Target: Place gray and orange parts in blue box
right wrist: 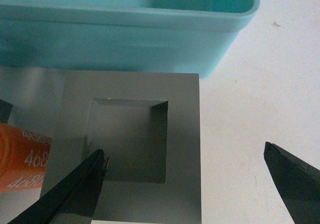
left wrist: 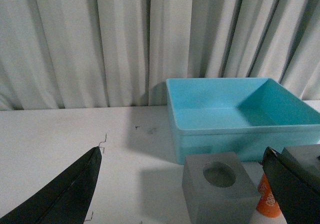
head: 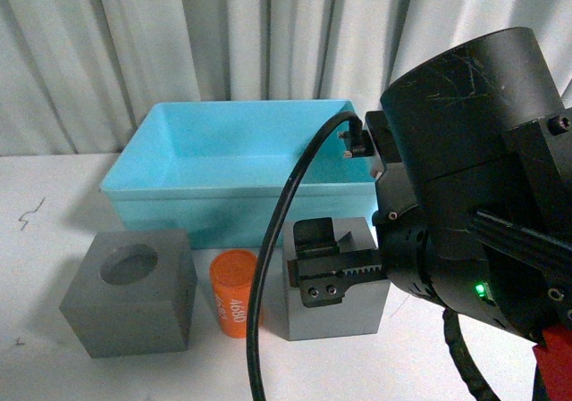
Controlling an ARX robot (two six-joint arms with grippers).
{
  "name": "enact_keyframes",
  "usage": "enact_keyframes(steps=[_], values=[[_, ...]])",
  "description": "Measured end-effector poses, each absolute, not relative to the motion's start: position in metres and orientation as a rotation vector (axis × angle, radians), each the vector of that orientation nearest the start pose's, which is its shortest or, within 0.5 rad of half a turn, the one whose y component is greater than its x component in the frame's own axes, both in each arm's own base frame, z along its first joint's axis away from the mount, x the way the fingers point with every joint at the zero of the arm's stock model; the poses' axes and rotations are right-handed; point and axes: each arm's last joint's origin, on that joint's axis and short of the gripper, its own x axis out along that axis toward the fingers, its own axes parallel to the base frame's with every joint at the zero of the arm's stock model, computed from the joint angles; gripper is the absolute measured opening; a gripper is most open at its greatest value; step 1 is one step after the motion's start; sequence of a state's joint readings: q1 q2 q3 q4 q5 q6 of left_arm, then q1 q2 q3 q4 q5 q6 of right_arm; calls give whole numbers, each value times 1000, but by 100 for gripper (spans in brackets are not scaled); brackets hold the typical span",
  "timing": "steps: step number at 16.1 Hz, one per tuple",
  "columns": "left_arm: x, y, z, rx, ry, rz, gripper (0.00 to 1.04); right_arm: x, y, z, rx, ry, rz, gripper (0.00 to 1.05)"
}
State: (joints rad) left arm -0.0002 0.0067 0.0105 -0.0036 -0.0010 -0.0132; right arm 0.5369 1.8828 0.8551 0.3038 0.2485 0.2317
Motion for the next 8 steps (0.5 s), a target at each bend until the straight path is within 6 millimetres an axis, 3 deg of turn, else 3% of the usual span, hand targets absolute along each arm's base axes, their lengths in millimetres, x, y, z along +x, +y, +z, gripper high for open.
enact_keyframes(steps=[8], values=[[97, 0, 166, -13, 0, 1, 98, 311, 167, 95, -15, 709, 150, 98]])
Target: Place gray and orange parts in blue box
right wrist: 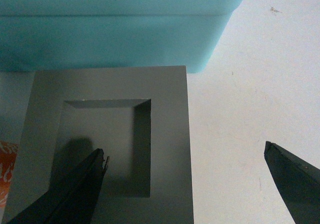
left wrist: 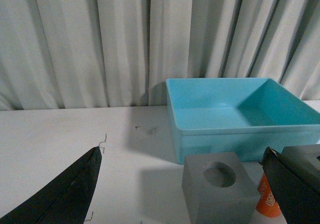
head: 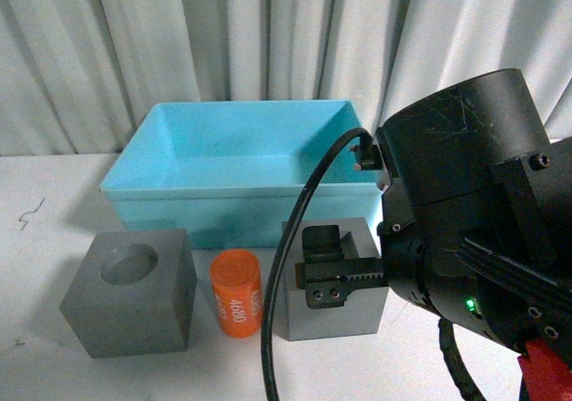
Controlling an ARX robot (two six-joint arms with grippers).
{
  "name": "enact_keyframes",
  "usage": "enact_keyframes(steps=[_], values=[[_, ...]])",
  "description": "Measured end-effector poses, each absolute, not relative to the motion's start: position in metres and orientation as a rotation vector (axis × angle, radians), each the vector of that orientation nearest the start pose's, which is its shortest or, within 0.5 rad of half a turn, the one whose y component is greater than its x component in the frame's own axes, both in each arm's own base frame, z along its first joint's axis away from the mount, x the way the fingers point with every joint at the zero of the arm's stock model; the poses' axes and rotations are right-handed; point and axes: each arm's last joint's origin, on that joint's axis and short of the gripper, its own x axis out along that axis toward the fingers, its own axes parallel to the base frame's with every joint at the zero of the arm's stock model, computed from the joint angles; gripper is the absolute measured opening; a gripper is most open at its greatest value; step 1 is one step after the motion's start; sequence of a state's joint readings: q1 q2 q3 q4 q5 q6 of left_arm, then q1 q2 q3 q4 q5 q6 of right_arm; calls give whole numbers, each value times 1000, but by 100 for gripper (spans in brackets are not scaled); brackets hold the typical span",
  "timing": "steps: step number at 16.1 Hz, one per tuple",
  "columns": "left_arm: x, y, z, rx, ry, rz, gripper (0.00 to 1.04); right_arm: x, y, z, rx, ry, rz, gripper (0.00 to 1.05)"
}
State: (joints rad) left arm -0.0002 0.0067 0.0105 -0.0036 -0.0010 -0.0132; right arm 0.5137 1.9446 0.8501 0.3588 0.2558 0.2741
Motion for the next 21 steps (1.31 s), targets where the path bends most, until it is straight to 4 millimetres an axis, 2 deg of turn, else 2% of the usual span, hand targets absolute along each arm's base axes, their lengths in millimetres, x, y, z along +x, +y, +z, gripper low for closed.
enact_keyframes(steps=[3, 5, 8, 9, 10, 13, 15, 16, 18, 19, 20, 21], values=[[97, 0, 166, -13, 0, 0, 98, 318, 163, 91, 5, 709, 114, 98], [97, 0, 166, -13, 0, 0, 98, 320, 162, 90, 17, 714, 97, 78], [97, 0, 166, -13, 0, 0, 98, 320, 162, 90, 24, 720, 93, 42], [97, 0, 166, -13, 0, 0, 98, 318, 160, 89, 25, 718, 91, 24], [97, 0, 166, -14, 0, 0, 98, 316, 156, 91, 32, 719, 86, 19], [97, 0, 166, -13, 0, 0, 98, 303, 138, 103, 37, 736, 50, 18], [97, 0, 166, -13, 0, 0, 98, 299, 131, 143, 80, 643, 58, 18], [97, 0, 166, -13, 0, 1, 98, 300, 129, 177, 113, 550, 82, 18], [97, 0, 166, -13, 0, 0, 98, 312, 127, 235, 153, 354, 113, 18], [97, 0, 166, -13, 0, 0, 98, 321, 127, 257, 167, 264, 121, 18], [97, 0, 166, -13, 0, 0, 98, 334, 126, 268, 167, 214, 122, 18], [97, 0, 166, -13, 0, 0, 98, 350, 127, 271, 140, 192, 107, 18]])
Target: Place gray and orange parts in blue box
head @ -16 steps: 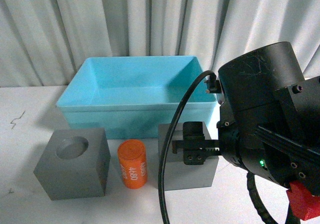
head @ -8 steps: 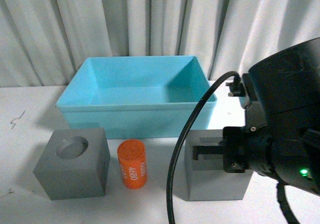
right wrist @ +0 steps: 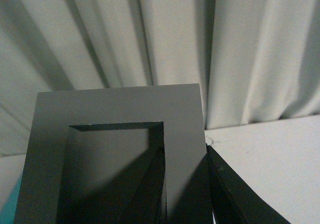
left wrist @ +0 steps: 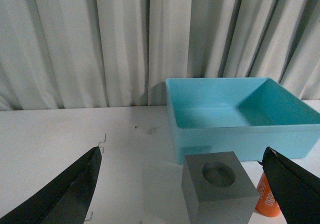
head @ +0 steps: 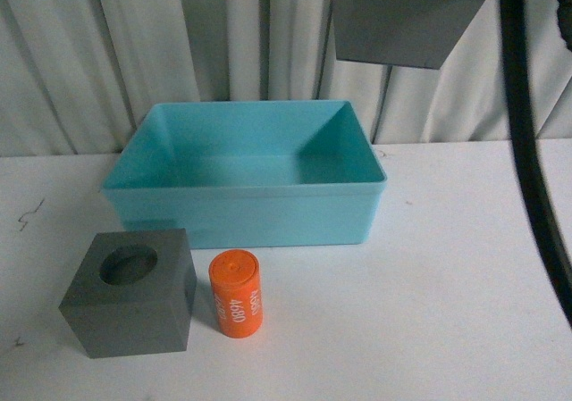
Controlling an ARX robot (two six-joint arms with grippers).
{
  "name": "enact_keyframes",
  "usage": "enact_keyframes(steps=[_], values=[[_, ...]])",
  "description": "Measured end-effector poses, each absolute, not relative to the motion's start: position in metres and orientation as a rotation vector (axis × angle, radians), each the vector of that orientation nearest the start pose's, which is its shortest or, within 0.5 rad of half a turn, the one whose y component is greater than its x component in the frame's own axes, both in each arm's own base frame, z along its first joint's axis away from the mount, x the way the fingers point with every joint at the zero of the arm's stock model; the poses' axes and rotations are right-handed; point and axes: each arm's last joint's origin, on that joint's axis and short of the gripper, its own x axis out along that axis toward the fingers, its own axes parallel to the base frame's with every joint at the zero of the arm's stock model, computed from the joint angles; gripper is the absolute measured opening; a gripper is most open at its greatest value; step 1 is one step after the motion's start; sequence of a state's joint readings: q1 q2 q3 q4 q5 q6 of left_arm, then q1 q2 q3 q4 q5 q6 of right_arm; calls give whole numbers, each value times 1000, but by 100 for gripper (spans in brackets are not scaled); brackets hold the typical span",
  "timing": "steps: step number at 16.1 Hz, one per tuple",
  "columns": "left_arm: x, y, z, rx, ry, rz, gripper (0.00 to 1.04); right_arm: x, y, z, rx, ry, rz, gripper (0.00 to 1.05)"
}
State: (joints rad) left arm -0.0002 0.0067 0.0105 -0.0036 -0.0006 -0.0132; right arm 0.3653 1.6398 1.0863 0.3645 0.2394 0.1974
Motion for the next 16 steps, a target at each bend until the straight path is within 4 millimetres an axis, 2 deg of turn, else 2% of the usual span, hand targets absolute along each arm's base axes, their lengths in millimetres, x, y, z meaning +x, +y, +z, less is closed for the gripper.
enact_keyframes(steps=[2, 4, 6, 9, 13, 15, 16], values=[[97, 0, 166, -13, 0, 0, 98, 399, 130, 246, 80, 243, 93, 18], [97, 0, 166, -13, 0, 0, 98, 425, 137, 240, 70, 248, 96, 18], [97, 0, 166, -13, 0, 0, 98, 441, 143, 238, 75, 238, 103, 18], [97, 0, 166, -13, 0, 1, 98, 458, 153, 225, 87, 262, 104, 18], [97, 0, 166, -14, 0, 0, 98, 466, 169, 193, 97, 338, 108, 18], [97, 0, 166, -13, 0, 0, 98, 470, 188, 177, 125, 369, 119, 18], [97, 0, 166, -13, 0, 0, 98, 471, 188, 173, 128, 378, 109, 18]])
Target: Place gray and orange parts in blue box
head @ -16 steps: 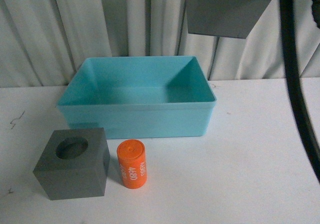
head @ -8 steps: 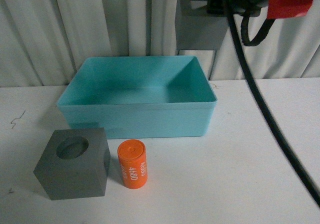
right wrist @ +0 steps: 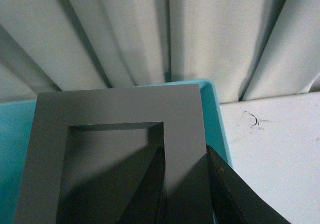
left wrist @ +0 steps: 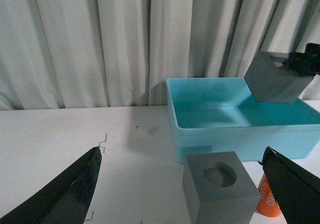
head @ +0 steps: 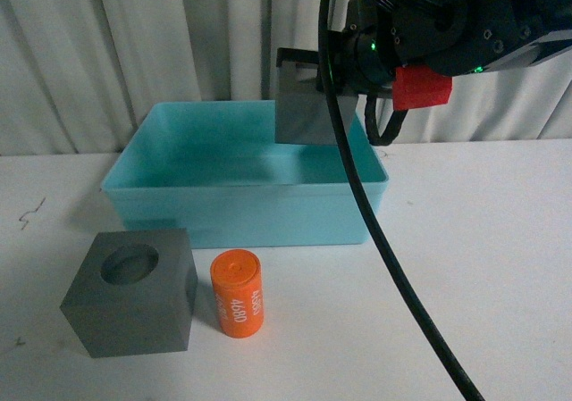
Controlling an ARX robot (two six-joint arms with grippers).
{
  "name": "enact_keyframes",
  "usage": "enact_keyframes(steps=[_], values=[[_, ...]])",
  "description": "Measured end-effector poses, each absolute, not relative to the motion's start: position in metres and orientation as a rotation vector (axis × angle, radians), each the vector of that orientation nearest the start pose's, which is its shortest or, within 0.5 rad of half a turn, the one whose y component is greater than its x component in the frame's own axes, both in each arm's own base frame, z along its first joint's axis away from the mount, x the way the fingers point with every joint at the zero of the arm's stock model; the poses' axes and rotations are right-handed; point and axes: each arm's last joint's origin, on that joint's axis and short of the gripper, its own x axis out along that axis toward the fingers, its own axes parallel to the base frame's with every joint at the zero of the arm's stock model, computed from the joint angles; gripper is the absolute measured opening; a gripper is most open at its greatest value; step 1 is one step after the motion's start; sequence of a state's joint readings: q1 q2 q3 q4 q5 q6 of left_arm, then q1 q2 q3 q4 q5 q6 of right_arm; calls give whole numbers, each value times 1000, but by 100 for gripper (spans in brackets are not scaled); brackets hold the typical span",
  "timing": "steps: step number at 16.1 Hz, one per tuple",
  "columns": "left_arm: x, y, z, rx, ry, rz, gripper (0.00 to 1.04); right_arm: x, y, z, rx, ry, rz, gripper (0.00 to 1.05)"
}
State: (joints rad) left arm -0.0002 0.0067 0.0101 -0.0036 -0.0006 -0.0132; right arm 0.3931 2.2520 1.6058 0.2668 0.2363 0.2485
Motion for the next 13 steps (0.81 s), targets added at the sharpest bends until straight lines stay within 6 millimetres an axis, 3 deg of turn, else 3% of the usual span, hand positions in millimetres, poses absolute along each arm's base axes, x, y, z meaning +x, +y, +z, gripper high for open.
enact_keyframes(steps=[5, 6, 7, 9, 10, 13], values=[[97, 0, 166, -13, 0, 0, 98, 476, 185, 135, 115, 469, 44, 18], [97, 0, 166, -13, 0, 0, 98, 479, 186, 141, 127, 439, 50, 37], [97, 0, 166, -13, 0, 0, 98, 478, 181, 147, 137, 418, 27, 69], [97, 0, 166, -13, 0, 0, 98, 463, 159, 183, 195, 318, -13, 96], [97, 0, 166, -13, 0, 0, 98, 455, 150, 201, 214, 270, -18, 100], [97, 0, 166, -13, 0, 0, 98, 408, 117, 258, 248, 138, -49, 98]])
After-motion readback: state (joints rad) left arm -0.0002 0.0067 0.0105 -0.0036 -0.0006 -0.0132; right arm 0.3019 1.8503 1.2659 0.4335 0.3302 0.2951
